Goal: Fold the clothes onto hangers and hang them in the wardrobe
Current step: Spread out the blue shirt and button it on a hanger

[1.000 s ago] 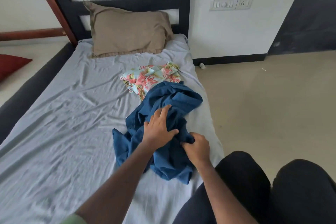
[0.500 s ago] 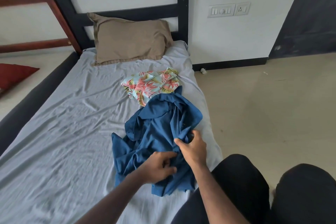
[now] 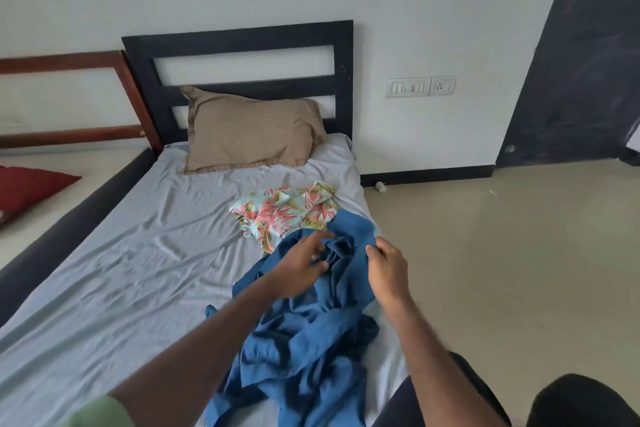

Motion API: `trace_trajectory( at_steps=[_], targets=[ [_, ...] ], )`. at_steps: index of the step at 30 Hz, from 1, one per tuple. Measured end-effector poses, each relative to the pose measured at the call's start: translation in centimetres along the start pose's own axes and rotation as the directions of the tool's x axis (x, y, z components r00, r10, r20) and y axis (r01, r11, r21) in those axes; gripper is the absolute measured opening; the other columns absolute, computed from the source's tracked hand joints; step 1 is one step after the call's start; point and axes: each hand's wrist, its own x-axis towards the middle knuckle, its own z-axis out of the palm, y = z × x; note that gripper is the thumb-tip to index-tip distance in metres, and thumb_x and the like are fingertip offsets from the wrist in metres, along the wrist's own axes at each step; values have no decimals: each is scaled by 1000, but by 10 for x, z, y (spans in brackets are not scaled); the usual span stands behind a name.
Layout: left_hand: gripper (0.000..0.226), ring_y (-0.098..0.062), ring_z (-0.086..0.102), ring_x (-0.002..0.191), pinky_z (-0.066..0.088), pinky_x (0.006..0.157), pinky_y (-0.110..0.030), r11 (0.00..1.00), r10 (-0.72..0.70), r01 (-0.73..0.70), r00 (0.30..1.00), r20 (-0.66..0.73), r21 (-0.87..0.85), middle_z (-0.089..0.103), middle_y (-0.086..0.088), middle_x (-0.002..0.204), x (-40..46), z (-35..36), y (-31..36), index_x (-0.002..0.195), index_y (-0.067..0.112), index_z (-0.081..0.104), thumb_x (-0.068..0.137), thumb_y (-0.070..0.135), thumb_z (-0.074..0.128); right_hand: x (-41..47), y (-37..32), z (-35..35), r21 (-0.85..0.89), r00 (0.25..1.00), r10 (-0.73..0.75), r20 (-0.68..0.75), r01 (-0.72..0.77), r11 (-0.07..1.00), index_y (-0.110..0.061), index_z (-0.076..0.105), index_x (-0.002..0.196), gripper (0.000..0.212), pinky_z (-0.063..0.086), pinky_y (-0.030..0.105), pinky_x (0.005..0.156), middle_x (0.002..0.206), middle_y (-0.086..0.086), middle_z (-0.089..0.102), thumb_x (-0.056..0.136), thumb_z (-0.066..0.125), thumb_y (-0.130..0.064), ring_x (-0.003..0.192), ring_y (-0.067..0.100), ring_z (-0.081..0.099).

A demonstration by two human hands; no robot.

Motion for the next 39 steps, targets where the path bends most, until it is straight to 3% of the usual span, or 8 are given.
trace_trajectory(
  at_steps=[5,13,19,24,28,32,35,39],
  targets=[
    [94,-18,24,148,27,118,-33,966,247,-252,966,71,58,28,-2,158,41,-76,58,148,46,29,73,20,78,23,-116,-36,313,881,-55,470,-108,944,-18,54,66,8,37,35,64,72,11,47,73,53,-22,70,29,42],
    [52,-31,70,101,53,96,-40,887,235,-131,954,188,-443,70,-22,114,33,-188,103,115,-21,60,70,-1,76,59,-246,-97,224,770,-194,608,68,972,-9,67,93,15,47,37,76,92,15,66,97,55,-16,84,27,61],
    [26,-23,70,66,58,64,-30,774,289,-276,955,-70,-570,72,-12,78,1,-275,149,83,4,71,60,9,83,69,-312,-112,-42,836,-463,295,496,868,-12,67,93,26,52,32,59,83,11,59,103,58,-33,70,18,57],
    [47,-38,68,111,55,96,-47,930,215,-184,974,66,-319,66,-25,126,-29,-315,158,128,-2,59,84,1,75,47,-376,-112,-176,623,-782,2,770,613,-16,73,96,19,46,22,68,78,-8,65,102,57,-23,72,6,55],
    [30,-38,70,109,56,96,-51,988,121,-122,993,-12,-93,72,-19,117,-69,-354,146,119,1,68,90,-1,71,29,-405,-125,-22,695,-710,115,716,698,-18,68,98,15,42,19,53,78,-4,62,105,55,-19,63,12,52],
    [31,-35,72,95,61,82,-40,883,170,-268,948,-269,-385,61,-37,121,-100,-398,140,115,-6,69,86,4,75,23,-400,-156,-109,781,-376,499,487,866,-9,70,104,16,56,30,64,89,7,72,104,54,-9,73,15,67],
    [65,-33,70,91,61,75,-39,812,176,-374,889,-423,-448,66,-28,116,-113,-414,160,124,-11,60,78,26,86,20,-386,-147,-406,835,-442,326,546,733,-18,65,84,27,41,27,57,75,0,57,104,48,-12,66,15,49],
    [33,-26,59,77,56,61,-29,808,169,-460,779,-604,-367,62,-17,90,-118,-424,203,93,-3,62,92,29,68,18,-378,-122,-30,808,-586,-52,586,810,-19,65,90,23,40,28,63,86,3,62,103,46,-14,76,20,53]
  ],
)
